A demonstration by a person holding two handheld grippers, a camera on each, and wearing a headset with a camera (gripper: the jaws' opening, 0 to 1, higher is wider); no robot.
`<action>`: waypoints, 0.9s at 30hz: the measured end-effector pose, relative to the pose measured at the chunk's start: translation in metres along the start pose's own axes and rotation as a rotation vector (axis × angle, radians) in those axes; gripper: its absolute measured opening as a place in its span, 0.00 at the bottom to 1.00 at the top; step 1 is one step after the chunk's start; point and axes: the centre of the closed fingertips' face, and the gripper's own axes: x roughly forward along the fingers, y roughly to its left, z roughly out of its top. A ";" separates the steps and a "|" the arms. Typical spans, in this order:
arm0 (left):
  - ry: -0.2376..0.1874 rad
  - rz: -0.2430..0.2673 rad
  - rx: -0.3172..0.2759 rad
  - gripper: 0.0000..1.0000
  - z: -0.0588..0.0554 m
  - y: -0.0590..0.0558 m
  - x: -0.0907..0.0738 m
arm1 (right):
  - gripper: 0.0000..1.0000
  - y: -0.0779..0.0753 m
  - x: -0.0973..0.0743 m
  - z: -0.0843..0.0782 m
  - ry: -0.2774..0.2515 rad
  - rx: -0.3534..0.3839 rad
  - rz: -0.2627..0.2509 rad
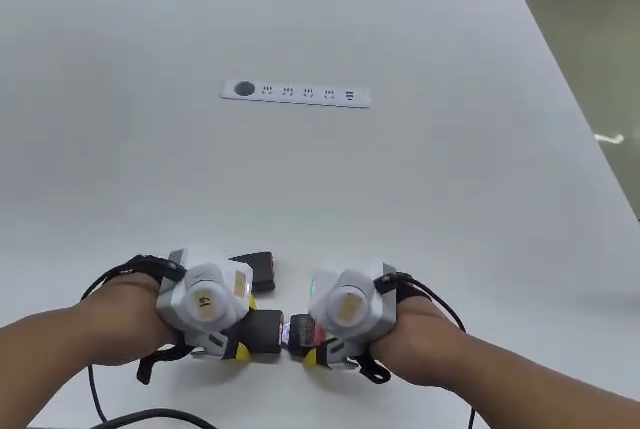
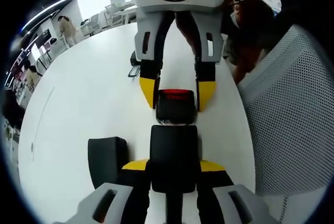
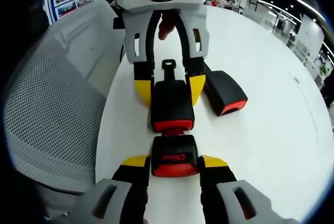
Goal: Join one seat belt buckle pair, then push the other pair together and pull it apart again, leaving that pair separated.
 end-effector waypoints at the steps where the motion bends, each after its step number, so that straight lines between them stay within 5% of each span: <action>1: -0.004 0.002 0.004 0.35 0.001 0.000 -0.001 | 0.38 0.001 0.000 0.001 0.001 0.001 -0.002; 6: 0.036 0.026 -0.016 0.44 -0.003 0.000 -0.007 | 0.45 -0.004 -0.009 0.002 -0.022 0.024 -0.038; 9: 0.006 0.026 -0.041 0.47 0.005 -0.001 -0.019 | 0.47 -0.009 -0.019 0.006 -0.042 0.028 -0.056; 14: -0.013 0.071 -0.029 0.48 0.020 0.014 -0.042 | 0.41 -0.018 -0.045 0.016 -0.080 0.049 -0.058; 18: -0.046 0.099 -0.045 0.50 0.030 0.032 -0.052 | 0.39 -0.034 -0.055 0.008 -0.090 0.054 -0.082; 23: -0.042 0.117 -0.074 0.49 0.024 0.054 -0.050 | 0.37 -0.052 -0.062 -0.011 -0.067 0.072 -0.110; 27: -0.001 0.113 -0.096 0.49 0.008 0.064 -0.044 | 0.33 -0.062 -0.065 -0.036 -0.036 0.093 -0.122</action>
